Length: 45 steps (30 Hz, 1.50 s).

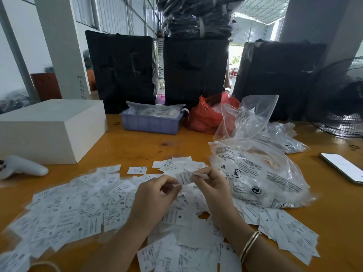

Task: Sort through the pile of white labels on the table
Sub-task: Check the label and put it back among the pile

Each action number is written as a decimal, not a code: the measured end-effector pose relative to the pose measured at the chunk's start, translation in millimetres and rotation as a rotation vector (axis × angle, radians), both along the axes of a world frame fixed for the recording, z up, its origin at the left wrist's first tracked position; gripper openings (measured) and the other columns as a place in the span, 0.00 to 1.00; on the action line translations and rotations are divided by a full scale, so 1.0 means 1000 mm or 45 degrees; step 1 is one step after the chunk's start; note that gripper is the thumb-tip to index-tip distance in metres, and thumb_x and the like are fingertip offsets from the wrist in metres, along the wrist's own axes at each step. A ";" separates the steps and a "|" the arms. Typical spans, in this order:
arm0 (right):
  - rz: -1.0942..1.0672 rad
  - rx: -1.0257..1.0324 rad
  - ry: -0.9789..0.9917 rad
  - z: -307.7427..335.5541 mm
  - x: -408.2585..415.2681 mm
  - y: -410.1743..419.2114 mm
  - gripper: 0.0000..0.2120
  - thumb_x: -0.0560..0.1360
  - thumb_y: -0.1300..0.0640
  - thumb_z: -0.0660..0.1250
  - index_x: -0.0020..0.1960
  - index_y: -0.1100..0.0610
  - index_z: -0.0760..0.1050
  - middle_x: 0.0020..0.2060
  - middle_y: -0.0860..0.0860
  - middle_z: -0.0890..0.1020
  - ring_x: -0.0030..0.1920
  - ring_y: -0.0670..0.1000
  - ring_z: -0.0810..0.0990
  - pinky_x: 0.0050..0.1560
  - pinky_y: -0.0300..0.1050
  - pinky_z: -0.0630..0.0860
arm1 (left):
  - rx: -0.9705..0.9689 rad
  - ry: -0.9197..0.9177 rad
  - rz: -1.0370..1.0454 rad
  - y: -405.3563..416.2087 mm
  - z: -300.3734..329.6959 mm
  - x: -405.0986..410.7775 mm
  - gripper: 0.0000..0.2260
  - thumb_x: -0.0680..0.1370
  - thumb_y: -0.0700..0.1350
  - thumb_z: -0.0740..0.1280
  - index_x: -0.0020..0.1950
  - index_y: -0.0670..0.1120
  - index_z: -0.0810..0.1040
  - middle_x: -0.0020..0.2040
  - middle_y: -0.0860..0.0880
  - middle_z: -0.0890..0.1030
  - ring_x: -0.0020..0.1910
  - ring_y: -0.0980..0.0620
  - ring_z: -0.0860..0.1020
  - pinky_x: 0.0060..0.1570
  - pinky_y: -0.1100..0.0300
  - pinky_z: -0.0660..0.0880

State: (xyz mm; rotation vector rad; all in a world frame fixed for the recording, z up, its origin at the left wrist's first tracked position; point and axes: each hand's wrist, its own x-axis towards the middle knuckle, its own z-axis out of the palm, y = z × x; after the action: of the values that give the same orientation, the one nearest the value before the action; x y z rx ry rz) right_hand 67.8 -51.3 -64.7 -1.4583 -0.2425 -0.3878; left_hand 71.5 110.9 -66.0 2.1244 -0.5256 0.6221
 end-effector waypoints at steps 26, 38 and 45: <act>-0.036 -0.667 -0.146 0.002 -0.011 0.006 0.09 0.77 0.59 0.66 0.44 0.44 0.77 0.39 0.40 0.82 0.44 0.39 0.79 0.44 0.30 0.72 | -0.401 0.339 -0.085 -0.002 0.003 0.000 0.02 0.75 0.48 0.69 0.46 0.55 0.80 0.41 0.64 0.82 0.40 0.65 0.80 0.36 0.73 0.74; -0.430 -0.486 -0.188 0.030 -0.001 -0.020 0.11 0.77 0.63 0.62 0.48 0.46 0.75 0.43 0.43 0.80 0.40 0.41 0.78 0.42 0.32 0.75 | -0.218 0.230 0.570 0.031 0.007 0.018 0.07 0.77 0.46 0.67 0.55 0.49 0.77 0.44 0.52 0.80 0.33 0.55 0.77 0.28 0.66 0.72; -0.983 -0.590 -0.046 0.055 0.027 -0.105 0.13 0.77 0.67 0.60 0.54 0.56 0.80 0.50 0.52 0.81 0.30 0.43 0.71 0.25 0.29 0.68 | 0.306 0.063 0.739 0.034 0.007 0.016 0.13 0.75 0.44 0.69 0.59 0.48 0.78 0.55 0.48 0.80 0.57 0.46 0.74 0.53 0.53 0.69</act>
State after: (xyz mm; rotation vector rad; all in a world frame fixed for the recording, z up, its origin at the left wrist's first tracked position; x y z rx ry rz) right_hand 94.4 -155.8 -9.8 -1.9765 0.2384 -1.0314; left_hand 87.9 145.1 -59.2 2.5303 0.0639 0.8522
